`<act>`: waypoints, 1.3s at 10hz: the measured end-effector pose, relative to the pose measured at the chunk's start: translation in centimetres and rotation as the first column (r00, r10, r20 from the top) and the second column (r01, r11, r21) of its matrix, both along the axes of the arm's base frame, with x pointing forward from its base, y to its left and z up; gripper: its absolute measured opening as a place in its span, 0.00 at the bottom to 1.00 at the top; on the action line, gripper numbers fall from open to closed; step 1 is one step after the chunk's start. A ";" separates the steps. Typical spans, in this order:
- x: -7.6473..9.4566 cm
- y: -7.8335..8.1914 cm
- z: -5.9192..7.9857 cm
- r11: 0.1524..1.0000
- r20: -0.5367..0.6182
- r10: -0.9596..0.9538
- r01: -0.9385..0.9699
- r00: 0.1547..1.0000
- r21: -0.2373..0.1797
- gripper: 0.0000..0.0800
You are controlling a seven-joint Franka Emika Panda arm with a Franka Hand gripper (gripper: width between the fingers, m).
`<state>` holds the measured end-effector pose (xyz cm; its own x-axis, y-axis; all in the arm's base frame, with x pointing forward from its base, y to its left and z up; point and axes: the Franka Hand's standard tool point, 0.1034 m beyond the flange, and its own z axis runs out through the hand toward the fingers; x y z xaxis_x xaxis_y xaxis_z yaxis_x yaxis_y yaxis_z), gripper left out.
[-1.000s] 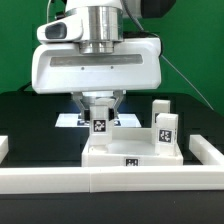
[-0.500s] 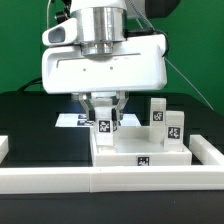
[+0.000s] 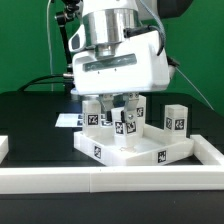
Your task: Assemble square table
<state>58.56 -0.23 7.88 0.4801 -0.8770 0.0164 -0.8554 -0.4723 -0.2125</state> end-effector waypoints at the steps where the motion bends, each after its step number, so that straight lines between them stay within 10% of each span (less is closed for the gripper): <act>1: 0.0 0.3 0.0 0.996 -0.009 -0.087 0.088 0.996 0.025 0.36; 9: -0.1 2.9 -0.2 0.852 -0.111 -0.497 0.508 0.861 0.129 0.36; 13: -0.1 2.9 -0.3 0.863 -0.108 -0.478 0.489 0.872 0.127 0.78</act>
Offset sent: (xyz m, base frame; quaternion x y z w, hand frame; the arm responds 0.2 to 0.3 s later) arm 0.0021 0.0053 -0.0010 -0.0216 -0.0216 0.2185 0.9754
